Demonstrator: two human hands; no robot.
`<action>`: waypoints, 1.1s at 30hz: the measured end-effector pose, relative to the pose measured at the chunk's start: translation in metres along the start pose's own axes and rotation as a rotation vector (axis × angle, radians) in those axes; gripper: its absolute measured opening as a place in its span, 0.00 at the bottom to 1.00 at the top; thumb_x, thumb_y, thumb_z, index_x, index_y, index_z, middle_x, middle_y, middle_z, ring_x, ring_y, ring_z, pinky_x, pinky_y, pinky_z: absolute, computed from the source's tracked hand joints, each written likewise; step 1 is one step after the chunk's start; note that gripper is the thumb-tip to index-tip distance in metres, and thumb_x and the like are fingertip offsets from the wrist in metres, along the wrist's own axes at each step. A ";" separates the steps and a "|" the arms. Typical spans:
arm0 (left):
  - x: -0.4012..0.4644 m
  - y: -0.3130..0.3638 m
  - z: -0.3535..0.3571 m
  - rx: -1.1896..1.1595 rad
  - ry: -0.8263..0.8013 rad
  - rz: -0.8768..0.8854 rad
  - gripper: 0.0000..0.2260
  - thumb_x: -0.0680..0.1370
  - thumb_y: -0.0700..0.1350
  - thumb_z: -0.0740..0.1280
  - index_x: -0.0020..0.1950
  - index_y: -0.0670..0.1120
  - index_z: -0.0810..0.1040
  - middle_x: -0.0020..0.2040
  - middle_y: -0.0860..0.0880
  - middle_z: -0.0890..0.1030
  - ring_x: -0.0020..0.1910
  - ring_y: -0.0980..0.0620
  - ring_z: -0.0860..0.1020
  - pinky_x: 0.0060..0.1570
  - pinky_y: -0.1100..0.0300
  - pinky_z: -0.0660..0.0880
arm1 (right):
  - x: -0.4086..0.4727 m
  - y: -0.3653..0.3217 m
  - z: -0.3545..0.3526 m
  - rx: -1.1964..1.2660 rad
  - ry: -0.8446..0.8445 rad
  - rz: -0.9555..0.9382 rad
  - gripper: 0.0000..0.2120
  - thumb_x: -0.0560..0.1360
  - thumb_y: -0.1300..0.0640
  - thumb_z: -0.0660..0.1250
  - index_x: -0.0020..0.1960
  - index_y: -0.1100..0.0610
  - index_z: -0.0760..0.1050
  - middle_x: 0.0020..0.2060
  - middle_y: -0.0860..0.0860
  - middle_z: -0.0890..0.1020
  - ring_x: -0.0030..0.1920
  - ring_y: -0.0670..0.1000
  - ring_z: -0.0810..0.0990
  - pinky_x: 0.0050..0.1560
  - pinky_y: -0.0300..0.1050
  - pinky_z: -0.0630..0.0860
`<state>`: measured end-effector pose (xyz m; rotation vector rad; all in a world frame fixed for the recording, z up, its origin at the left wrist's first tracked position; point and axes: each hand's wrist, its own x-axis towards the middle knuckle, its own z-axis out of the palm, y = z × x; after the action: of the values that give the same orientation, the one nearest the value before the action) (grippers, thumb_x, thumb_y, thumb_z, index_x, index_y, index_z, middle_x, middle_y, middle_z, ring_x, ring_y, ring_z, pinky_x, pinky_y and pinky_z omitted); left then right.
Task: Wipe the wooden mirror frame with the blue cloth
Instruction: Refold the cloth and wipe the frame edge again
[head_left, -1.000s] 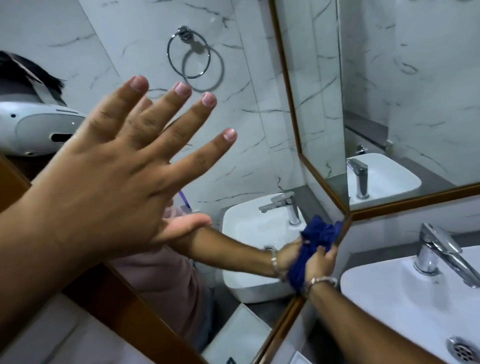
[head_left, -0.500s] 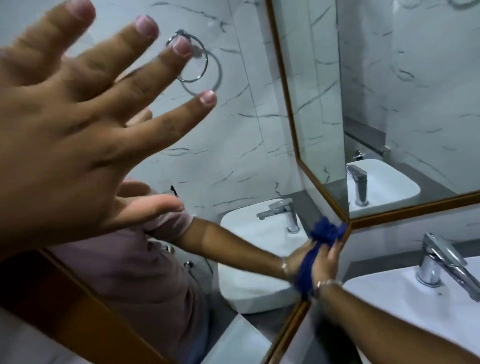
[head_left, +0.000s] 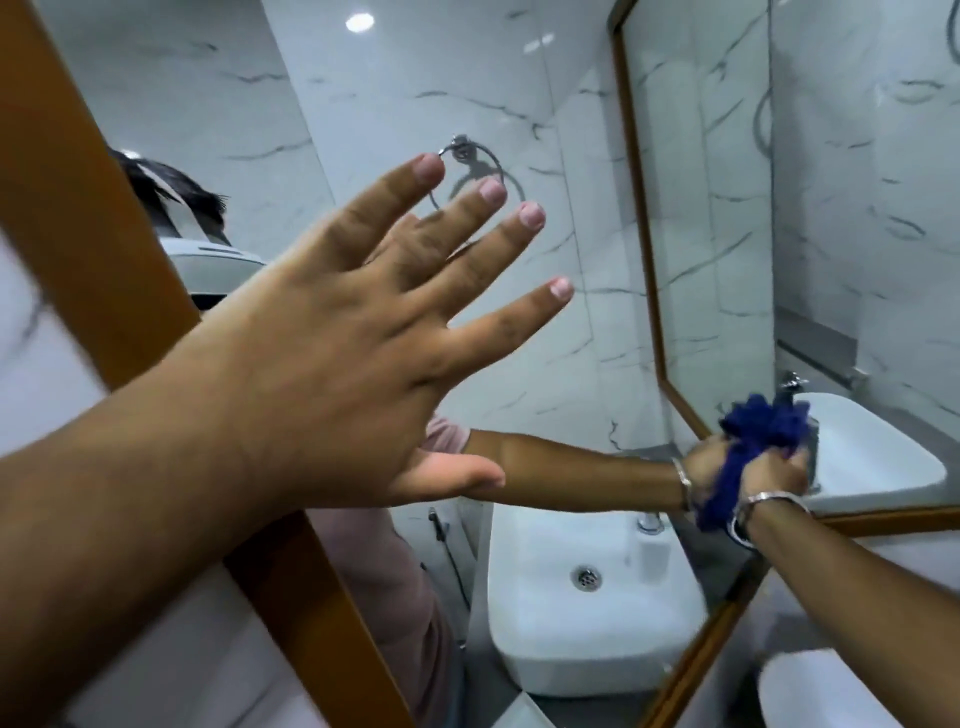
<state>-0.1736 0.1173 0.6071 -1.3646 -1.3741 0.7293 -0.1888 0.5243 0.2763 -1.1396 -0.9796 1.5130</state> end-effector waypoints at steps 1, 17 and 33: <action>0.002 0.000 -0.007 -0.004 -0.085 -0.019 0.44 0.75 0.74 0.49 0.82 0.46 0.55 0.81 0.36 0.54 0.80 0.36 0.52 0.78 0.37 0.46 | -0.006 -0.024 0.008 0.008 0.031 -0.085 0.17 0.80 0.56 0.55 0.68 0.56 0.68 0.63 0.61 0.75 0.59 0.59 0.76 0.53 0.46 0.71; 0.002 -0.064 -0.037 0.147 -0.040 -0.202 0.42 0.75 0.73 0.47 0.82 0.48 0.57 0.79 0.34 0.60 0.77 0.34 0.60 0.77 0.36 0.47 | -0.011 -0.094 0.006 0.104 -0.116 0.165 0.21 0.79 0.64 0.56 0.72 0.60 0.62 0.69 0.60 0.70 0.66 0.61 0.71 0.61 0.54 0.71; 0.014 -0.128 -0.064 0.261 -0.131 -0.439 0.44 0.73 0.76 0.37 0.83 0.51 0.49 0.81 0.38 0.54 0.81 0.38 0.53 0.78 0.36 0.47 | -0.069 -0.426 0.133 0.392 -0.263 -0.652 0.10 0.74 0.56 0.57 0.52 0.45 0.72 0.42 0.44 0.78 0.46 0.49 0.79 0.51 0.44 0.73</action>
<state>-0.1550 0.0936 0.7479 -0.7856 -1.5521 0.6781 -0.2158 0.5394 0.7269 -0.2946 -1.0369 1.2453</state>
